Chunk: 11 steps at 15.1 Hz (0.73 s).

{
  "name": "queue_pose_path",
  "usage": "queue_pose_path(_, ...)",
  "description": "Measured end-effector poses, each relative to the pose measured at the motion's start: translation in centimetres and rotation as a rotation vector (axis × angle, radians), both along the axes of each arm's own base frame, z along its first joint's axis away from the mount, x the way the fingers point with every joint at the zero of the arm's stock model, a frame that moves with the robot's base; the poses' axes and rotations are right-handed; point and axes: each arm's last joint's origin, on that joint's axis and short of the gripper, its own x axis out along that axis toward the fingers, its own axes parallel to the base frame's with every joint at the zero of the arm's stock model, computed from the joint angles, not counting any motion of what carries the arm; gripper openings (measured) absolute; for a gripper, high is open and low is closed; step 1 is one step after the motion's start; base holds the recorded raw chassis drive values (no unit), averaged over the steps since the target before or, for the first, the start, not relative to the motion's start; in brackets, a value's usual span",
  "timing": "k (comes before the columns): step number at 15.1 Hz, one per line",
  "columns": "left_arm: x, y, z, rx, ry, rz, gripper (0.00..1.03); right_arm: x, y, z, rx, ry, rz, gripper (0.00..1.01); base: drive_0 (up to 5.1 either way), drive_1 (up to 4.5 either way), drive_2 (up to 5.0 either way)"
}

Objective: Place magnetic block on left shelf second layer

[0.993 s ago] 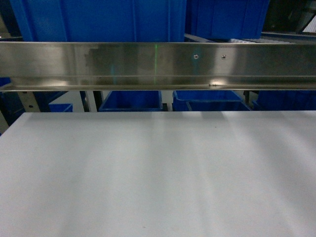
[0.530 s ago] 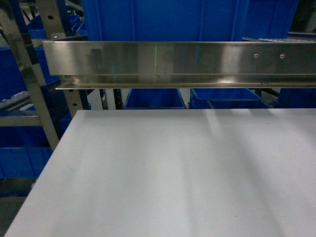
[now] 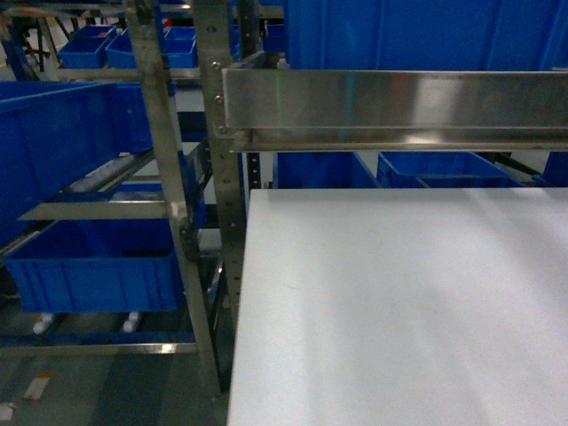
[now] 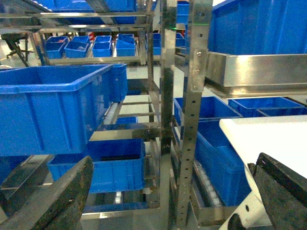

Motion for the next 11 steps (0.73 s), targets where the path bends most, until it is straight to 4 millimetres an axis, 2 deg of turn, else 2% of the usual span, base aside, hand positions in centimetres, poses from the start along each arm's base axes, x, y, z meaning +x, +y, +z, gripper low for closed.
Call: queue_pose_path(11,0.00,0.01,0.01,0.000,-0.002,0.002,0.98,0.01,-0.01,0.04,0.000,-0.002,-0.001,0.33,-4.8,1.44,3.5)
